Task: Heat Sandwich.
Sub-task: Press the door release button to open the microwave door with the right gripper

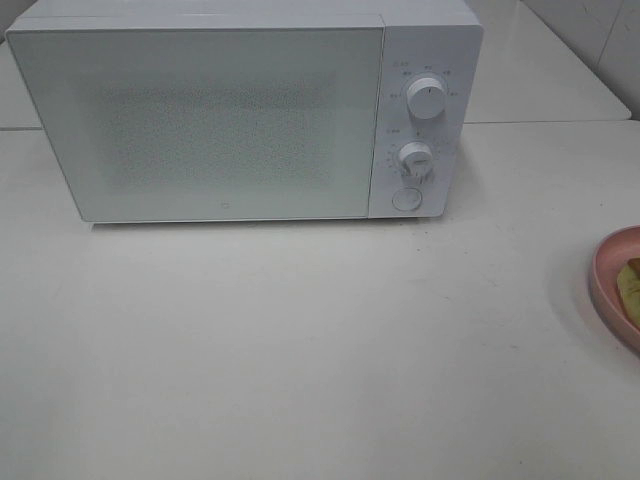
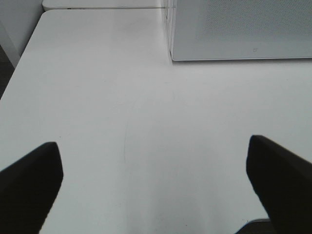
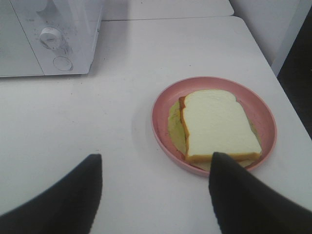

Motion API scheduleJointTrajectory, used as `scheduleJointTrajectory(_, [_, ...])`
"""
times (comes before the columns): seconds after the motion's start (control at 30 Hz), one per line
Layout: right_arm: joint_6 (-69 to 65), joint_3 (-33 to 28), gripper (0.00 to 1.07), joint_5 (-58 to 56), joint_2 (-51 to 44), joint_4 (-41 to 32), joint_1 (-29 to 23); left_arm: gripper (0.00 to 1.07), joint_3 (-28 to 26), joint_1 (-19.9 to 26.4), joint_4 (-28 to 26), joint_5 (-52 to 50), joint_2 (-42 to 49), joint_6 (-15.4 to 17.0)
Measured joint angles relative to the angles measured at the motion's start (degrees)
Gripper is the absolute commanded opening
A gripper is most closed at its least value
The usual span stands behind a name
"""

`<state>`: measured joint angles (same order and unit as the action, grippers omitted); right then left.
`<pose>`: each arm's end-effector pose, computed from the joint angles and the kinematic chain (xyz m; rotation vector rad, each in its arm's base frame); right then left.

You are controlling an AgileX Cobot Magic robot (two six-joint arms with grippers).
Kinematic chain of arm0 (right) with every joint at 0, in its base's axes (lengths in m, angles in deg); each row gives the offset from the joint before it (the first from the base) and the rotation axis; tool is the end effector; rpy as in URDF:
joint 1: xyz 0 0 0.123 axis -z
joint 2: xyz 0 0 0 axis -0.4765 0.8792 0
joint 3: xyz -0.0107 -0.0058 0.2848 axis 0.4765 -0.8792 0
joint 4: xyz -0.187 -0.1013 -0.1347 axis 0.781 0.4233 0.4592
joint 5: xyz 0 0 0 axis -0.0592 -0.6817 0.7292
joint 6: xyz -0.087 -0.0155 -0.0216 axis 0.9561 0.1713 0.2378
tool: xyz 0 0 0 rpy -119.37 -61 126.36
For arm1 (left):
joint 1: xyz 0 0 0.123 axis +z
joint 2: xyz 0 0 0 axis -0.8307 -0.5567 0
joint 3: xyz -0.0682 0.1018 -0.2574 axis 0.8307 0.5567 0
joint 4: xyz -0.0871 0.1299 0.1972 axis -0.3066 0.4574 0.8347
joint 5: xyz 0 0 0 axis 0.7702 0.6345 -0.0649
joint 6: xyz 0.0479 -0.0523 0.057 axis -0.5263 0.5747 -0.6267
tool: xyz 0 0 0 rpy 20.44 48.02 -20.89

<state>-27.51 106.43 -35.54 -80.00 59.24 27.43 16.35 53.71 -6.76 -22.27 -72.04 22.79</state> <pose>-0.0030 -0.0054 0.2818 0.0633 1.9796 -0.0198 -0.0089 0.0004 0.2807 0.0337 2.0424 -0.0329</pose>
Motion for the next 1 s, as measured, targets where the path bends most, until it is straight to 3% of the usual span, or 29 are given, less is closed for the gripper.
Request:
scheduleJointTrajectory(0.5, [0.0, 0.0, 0.63, 0.0, 0.0, 0.0, 0.0, 0.98, 0.0, 0.0, 0.0, 0.0, 0.0, 0.0])
scheduleJointTrajectory(0.77, [0.0, 2.0, 0.78, 2.1, 0.6, 0.3, 0.0, 0.98, 0.0, 0.0, 0.0, 0.0, 0.0, 0.0])
scheduleJointTrajectory(1.0, [0.0, 2.2, 0.78, 5.2, 6.3, 0.6, 0.0, 0.98, 0.0, 0.0, 0.0, 0.0, 0.0, 0.0])
